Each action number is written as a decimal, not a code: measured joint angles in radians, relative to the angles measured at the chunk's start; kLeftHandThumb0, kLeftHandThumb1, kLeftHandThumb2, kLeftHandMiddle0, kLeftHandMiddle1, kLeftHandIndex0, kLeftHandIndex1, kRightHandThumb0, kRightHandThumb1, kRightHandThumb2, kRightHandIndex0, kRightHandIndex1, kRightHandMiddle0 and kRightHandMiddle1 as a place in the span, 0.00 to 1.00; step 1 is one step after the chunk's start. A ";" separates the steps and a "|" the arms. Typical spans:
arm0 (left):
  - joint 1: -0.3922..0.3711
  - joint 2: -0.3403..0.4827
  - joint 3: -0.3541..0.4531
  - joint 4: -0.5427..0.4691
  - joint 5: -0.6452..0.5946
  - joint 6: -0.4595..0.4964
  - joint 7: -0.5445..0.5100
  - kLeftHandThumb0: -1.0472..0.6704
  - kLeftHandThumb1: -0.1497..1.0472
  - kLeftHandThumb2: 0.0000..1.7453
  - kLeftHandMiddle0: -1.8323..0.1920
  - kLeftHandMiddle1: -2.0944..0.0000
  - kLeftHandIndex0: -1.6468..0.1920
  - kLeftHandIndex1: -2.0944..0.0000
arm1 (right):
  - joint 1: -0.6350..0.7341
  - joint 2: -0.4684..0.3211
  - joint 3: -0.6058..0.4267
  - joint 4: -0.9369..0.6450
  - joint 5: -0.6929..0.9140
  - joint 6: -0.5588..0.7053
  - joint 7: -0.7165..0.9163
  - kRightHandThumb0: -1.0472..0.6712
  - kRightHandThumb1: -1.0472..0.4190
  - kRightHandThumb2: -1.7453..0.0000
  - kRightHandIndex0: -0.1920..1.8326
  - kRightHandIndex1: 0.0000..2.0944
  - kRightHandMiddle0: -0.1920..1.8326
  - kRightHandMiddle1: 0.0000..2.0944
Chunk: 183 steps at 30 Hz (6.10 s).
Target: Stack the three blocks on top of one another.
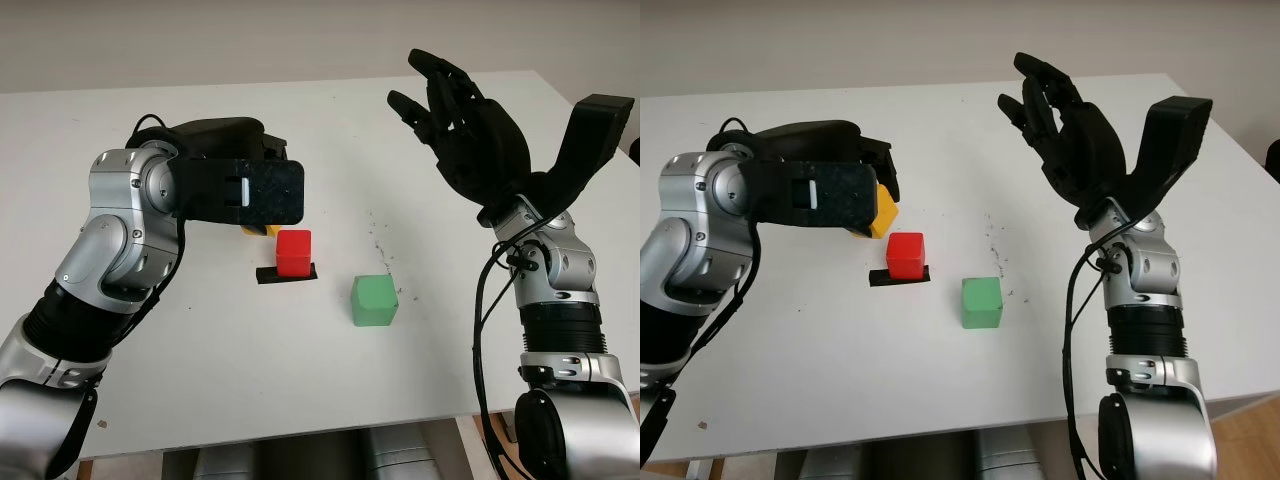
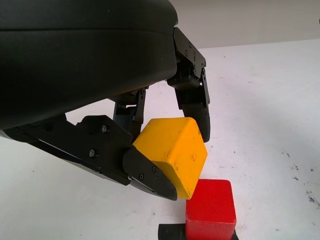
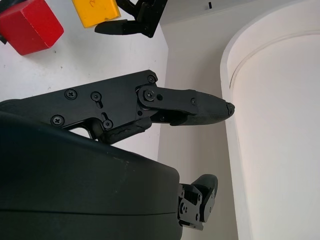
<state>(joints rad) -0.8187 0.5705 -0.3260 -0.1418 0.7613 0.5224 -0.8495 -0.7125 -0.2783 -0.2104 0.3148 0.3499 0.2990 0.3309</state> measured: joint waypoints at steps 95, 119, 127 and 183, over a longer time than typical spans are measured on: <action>-0.165 -0.126 -0.179 0.249 0.045 0.021 -0.087 0.30 0.86 0.03 0.79 0.37 0.86 0.69 | 0.003 0.040 -0.004 0.029 0.010 -0.028 -0.014 0.26 0.00 0.77 0.08 0.24 0.00 0.35; -0.167 -0.110 -0.168 0.194 0.010 0.044 -0.217 0.08 0.91 0.04 0.99 0.59 0.99 0.99 | 0.003 0.043 -0.010 0.034 0.014 -0.034 0.002 0.26 0.00 0.78 0.07 0.25 0.00 0.36; -0.185 -0.038 -0.005 0.052 -0.039 0.143 -0.194 0.02 1.00 0.15 0.91 0.93 1.00 0.99 | 0.016 0.039 -0.008 0.012 0.003 -0.045 0.000 0.26 0.00 0.80 0.08 0.25 0.00 0.35; 0.756 -0.436 0.544 -0.260 -0.528 -0.436 0.983 0.31 1.00 0.36 0.83 0.96 0.85 0.93 | 0.396 -0.468 0.307 -0.302 -0.567 -0.629 0.345 0.19 0.11 0.97 0.28 0.07 0.26 0.04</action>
<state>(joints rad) -0.0628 0.1341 0.2180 -0.4013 0.2329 0.0861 0.1336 -0.3163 -0.7458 0.0969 0.0131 -0.2174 -0.3300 0.6757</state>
